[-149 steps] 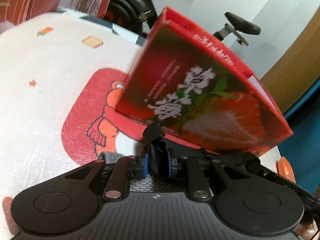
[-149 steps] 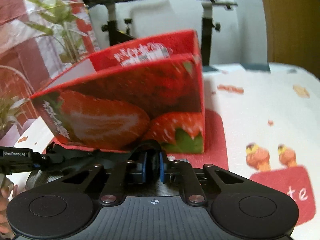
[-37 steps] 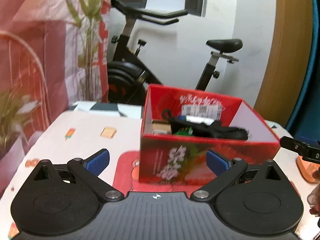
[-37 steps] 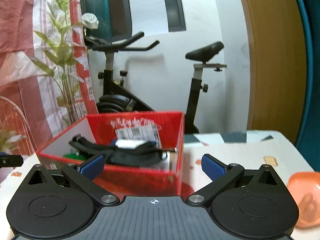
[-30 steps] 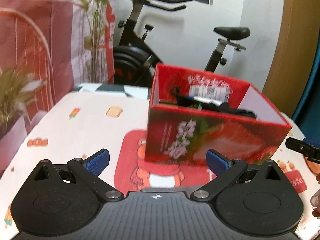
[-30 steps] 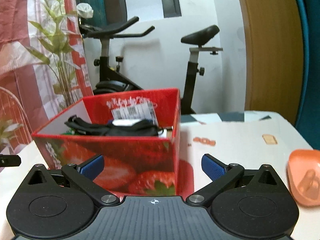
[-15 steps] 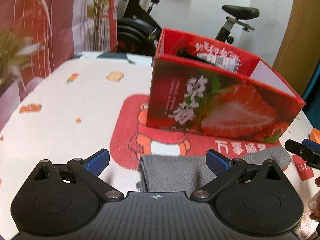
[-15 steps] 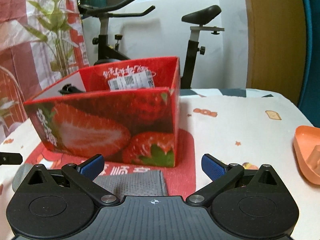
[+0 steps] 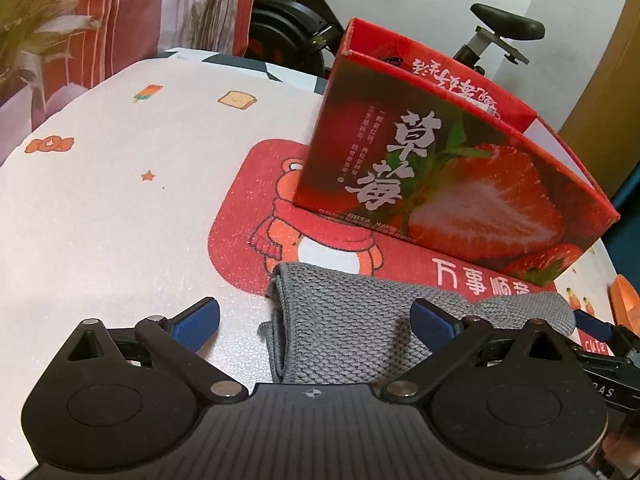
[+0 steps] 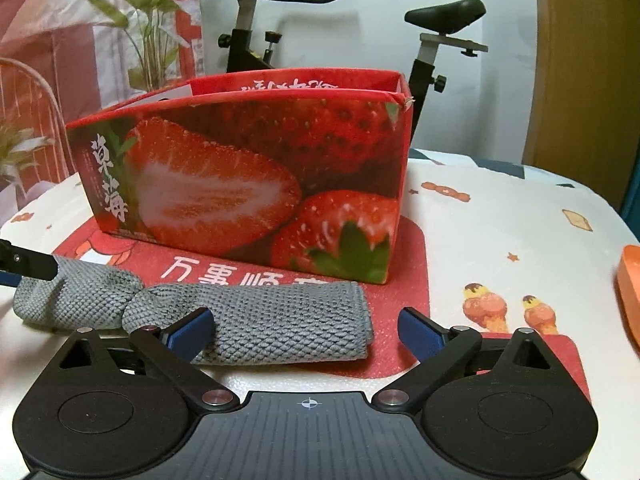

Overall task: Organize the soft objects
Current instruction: 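Move both tools down to the grey knit towel, then close both tools on the edge of the grey towel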

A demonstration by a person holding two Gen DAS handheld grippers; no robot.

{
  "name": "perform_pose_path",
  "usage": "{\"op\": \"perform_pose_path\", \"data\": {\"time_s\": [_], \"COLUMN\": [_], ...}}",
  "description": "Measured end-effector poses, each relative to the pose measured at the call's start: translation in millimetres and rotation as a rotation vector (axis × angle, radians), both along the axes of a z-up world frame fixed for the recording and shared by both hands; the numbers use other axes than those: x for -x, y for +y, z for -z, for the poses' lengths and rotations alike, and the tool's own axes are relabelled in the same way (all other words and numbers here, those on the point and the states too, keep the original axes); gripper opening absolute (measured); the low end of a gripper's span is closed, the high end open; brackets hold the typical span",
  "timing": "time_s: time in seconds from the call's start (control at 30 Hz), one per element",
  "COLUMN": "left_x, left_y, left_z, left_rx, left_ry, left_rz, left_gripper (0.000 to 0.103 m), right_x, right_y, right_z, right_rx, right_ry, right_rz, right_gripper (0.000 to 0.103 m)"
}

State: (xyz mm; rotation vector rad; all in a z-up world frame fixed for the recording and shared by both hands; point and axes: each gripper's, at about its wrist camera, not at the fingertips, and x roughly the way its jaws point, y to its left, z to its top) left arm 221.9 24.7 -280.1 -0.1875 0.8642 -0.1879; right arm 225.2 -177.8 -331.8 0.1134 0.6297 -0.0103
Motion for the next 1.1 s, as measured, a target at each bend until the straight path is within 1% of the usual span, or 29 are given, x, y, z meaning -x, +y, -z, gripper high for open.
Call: {"op": "perform_pose_path", "data": {"time_s": [0.03,0.1,0.13,0.2,0.23,0.33,0.37,0.4,0.43,0.47,0.53,0.63,0.7,0.73,0.8,0.83,0.87,0.9,0.97,1.1], "left_x": [0,1,1,1,2,3,4,5,5,7,7,8,8,8,10,10,11,12,13,16], "left_y": [0,0,0,-4,-6,-11,-12,-12,-12,-11,-9,-11,-11,-11,-13,-13,-13,-13,-13,-13], "left_z": [2,4,5,7,7,8,9,10,10,9,10,11,12,12,10,9,7,6,3,-4], "left_rx": [-0.003,0.002,0.009,0.011,-0.003,-0.013,-0.014,-0.017,-0.018,-0.014,0.015,0.008,0.019,0.023,0.016,0.018,0.018,0.017,0.01,0.004], "left_ry": [0.002,0.01,0.015,0.019,0.011,-0.001,-0.004,-0.011,-0.019,-0.028,-0.032,-0.047,-0.045,-0.044,-0.053,-0.055,-0.059,-0.062,-0.069,-0.09], "left_rz": [-0.003,-0.003,0.003,0.024,0.033,0.05,0.05,0.05,0.051,0.056,0.071,0.074,0.083,0.086,0.095,0.099,0.101,0.102,0.103,0.1], "left_gripper": [0.099,0.09,0.087,0.084,0.083,0.082,0.079,0.067,0.058,0.042,0.04,0.029,0.021,0.019,0.015,0.015,0.015,0.014,0.014,0.014], "right_x": [0,-1,-2,-2,-1,-1,-1,-1,-2,-2,-3,-3,-1,0,1,3,5,6,8,12], "right_y": [0,0,1,4,7,11,11,10,8,6,3,-3,-5,-5,-5,-3,-1,1,2,4], "right_z": [0,2,3,5,5,5,5,4,4,4,5,6,6,6,5,4,2,0,-2,-11], "right_rx": [-0.001,0.002,0.004,0.023,0.041,0.069,0.068,0.06,0.048,0.036,0.015,-0.022,-0.036,-0.038,-0.047,-0.05,-0.04,-0.042,-0.06,-0.069], "right_ry": [0.001,0.008,0.013,0.009,0.003,-0.004,-0.004,-0.003,-0.001,0.001,0.005,0.003,-0.009,-0.013,-0.017,-0.015,-0.022,-0.026,-0.028,-0.048], "right_rz": [-0.001,-0.007,-0.013,-0.03,-0.037,-0.055,-0.057,-0.058,-0.06,-0.062,-0.073,-0.069,-0.066,-0.067,-0.085,-0.09,-0.098,-0.107,-0.108,-0.118], "right_gripper": [0.097,0.09,0.089,0.086,0.086,0.083,0.083,0.082,0.082,0.081,0.079,0.072,0.058,0.054,0.033,0.031,0.025,0.022,0.019,0.017]}}
